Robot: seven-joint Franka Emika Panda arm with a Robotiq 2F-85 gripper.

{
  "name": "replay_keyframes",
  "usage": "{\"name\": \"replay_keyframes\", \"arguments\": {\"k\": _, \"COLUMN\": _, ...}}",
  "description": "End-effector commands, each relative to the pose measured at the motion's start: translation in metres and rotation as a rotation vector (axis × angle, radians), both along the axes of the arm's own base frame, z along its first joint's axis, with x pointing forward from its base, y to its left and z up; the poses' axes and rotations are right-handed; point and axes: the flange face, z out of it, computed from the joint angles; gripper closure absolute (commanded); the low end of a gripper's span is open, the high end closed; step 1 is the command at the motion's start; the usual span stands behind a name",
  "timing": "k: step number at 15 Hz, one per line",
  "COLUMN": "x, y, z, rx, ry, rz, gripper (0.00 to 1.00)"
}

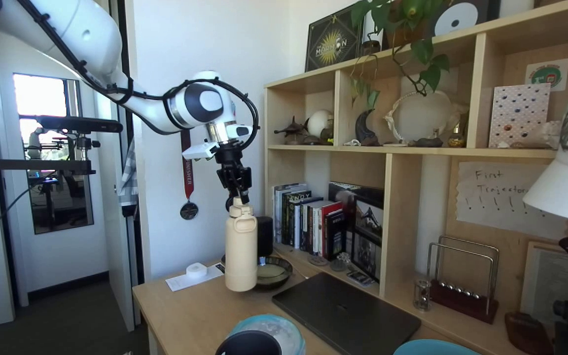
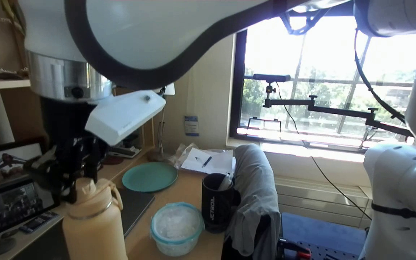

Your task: Move the bottle to the right then move it back to the left side of the desk

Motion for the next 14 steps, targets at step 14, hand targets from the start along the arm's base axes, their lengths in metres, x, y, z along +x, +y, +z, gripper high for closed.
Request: {"name": "replay_keyframes", "arguments": {"k": 14, "x": -0.009, "y": 0.144, "z": -0.054, "rx": 0.003, "ry": 0.120, "rz": 0.458, "gripper": 0.79}}
